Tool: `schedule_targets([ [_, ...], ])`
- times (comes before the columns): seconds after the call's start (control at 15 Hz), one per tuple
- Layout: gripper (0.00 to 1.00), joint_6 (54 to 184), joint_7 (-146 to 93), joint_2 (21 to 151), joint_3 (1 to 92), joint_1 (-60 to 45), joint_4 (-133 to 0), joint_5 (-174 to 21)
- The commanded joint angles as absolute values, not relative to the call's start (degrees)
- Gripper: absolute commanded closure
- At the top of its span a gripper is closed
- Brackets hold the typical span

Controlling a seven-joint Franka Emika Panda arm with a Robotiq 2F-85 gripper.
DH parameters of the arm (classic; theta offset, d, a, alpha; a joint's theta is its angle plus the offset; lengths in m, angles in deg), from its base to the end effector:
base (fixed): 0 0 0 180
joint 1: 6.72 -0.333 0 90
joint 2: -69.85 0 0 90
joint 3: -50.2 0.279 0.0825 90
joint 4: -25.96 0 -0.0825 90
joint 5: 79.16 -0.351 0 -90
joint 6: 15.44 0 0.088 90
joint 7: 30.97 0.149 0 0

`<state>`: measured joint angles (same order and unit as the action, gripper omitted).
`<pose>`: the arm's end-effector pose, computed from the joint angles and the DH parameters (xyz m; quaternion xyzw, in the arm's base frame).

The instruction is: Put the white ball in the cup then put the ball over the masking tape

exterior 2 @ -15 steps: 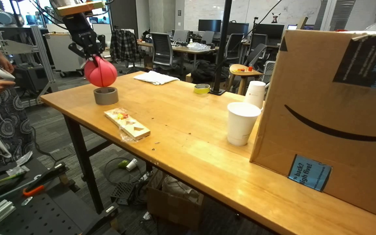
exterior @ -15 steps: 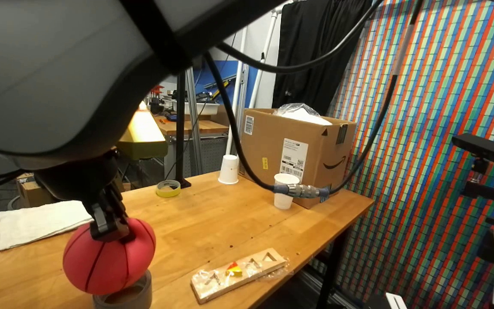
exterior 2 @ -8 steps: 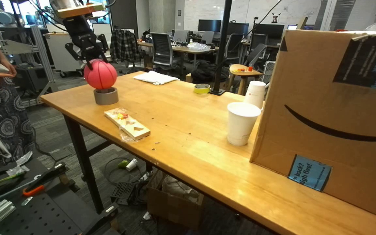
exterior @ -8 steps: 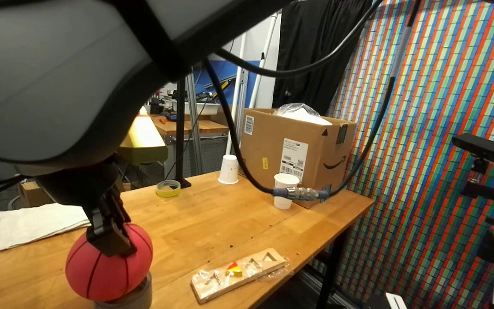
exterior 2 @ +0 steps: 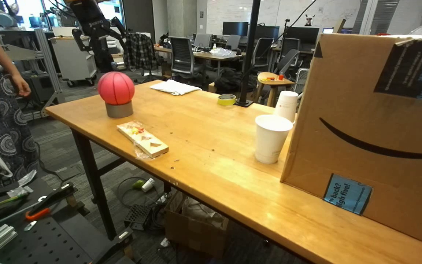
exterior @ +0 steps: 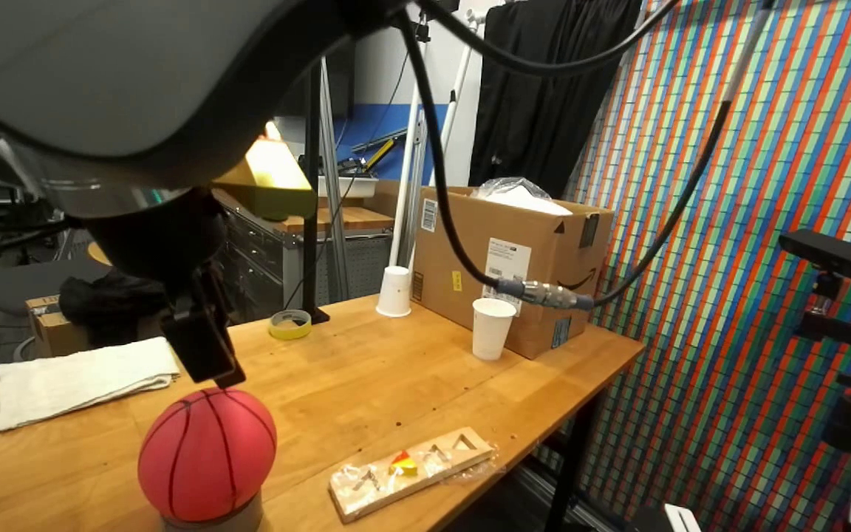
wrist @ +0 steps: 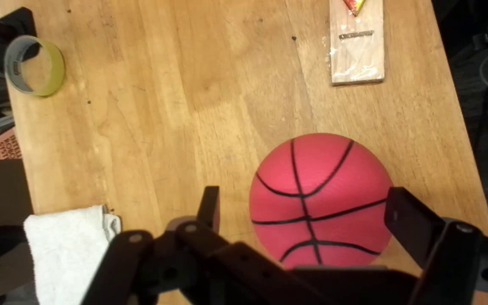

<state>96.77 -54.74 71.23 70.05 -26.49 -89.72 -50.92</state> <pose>0.4324 0.2931 0.3792 0.7718 0.5960 -0.0095 0.2213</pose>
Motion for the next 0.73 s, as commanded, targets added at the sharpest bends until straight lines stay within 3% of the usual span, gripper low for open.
schedule_targets([
  [0.0, 0.00, 96.97, -55.50, 63.78, 68.71, -25.18, -91.68, -51.53],
  [0.67, 0.00, 96.69, -54.77, 63.14, 67.19, -24.06, -89.96, -52.98],
])
